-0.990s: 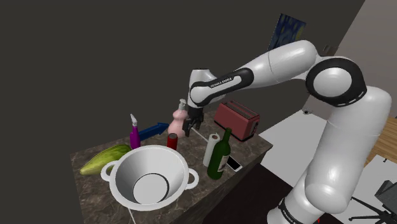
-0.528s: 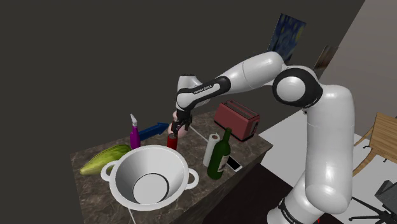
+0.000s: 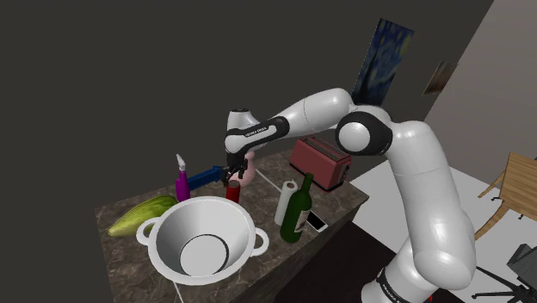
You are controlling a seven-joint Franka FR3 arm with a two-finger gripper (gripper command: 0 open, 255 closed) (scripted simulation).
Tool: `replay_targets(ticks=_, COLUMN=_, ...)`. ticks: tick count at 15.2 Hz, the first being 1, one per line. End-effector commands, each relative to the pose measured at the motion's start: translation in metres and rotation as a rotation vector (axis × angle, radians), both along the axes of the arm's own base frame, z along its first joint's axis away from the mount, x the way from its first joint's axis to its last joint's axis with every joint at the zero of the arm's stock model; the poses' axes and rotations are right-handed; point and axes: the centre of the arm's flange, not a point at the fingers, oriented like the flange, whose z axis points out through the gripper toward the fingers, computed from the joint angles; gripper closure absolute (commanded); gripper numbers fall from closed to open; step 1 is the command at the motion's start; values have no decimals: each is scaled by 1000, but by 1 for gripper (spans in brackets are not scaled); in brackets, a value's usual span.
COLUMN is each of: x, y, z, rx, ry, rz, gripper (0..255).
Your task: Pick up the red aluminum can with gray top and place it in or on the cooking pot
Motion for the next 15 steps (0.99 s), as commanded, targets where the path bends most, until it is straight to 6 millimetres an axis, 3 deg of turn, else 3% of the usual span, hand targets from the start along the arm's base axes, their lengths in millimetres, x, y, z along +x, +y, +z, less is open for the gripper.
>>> replay_targets(ticks=1, x=0, y=1, z=-11, rx=0, ry=-1, rz=0, gripper=0)
replay_targets(ticks=5, x=-1, y=2, z=-30, rx=0, ry=-1, rz=0, gripper=0)
replay_targets(ticks=12, x=-1, y=2, z=-30, rx=0, ry=-1, rz=0, gripper=0)
replay_targets(ticks=13, x=-1, y=2, z=-30, rx=0, ry=-1, rz=0, gripper=255)
replay_targets(ticks=15, x=-1, y=2, z=-30, rx=0, ry=-1, rz=0, gripper=255)
